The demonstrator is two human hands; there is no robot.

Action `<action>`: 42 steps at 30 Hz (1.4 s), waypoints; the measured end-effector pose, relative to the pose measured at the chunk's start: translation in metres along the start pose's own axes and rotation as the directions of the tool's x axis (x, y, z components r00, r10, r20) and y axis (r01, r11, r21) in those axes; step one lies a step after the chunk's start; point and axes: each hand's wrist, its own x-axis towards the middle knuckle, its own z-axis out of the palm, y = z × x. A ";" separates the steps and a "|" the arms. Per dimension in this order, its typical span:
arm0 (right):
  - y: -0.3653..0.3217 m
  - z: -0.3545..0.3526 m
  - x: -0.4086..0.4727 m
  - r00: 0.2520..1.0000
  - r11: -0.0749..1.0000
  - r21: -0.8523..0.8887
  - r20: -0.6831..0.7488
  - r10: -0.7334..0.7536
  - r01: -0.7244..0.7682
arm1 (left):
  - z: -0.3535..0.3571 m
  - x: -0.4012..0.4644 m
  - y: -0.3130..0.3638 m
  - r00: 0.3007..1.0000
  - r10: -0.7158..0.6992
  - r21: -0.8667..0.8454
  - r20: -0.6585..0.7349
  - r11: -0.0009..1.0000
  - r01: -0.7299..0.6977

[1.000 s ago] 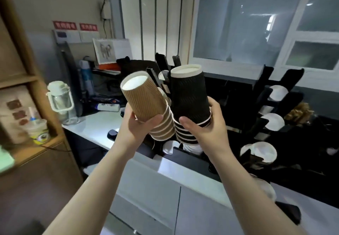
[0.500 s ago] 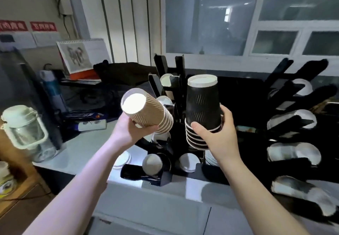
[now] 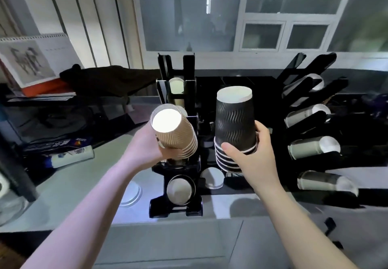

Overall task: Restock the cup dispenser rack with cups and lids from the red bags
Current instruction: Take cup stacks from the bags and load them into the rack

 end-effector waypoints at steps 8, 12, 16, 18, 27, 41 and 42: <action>0.000 0.001 -0.004 1.000 0.999 -0.044 -0.018 0.021 -0.022 | -0.013 -0.004 0.002 0.999 0.041 0.027 0.015 0.999 -0.041; 0.001 0.001 -0.005 1.000 0.997 -0.068 -0.012 0.022 -0.023 | -0.013 -0.005 0.003 1.000 0.006 0.003 0.001 1.000 -0.006; -0.001 0.002 -0.005 0.999 0.998 -0.053 0.001 0.032 -0.032 | -0.012 -0.004 -0.004 1.000 -0.009 -0.045 -0.002 0.999 0.009; -0.002 0.002 -0.005 0.999 0.998 -0.046 0.004 0.031 -0.031 | -0.013 -0.004 -0.006 1.000 0.003 -0.032 -0.013 0.999 -0.003; -0.001 0.002 -0.006 0.999 0.998 -0.050 0.028 0.037 -0.036 | 0.004 -0.011 -0.018 0.999 -0.021 -0.063 0.028 0.998 0.023; -0.007 -0.004 -0.009 0.997 0.995 -0.081 0.045 0.057 -0.053 | 0.023 0.002 -0.014 0.988 -0.054 0.062 0.141 0.997 0.046; -0.007 -0.005 -0.010 0.997 0.995 -0.084 0.047 0.060 -0.056 | 0.023 0.003 -0.012 0.988 -0.051 0.060 0.146 0.997 0.043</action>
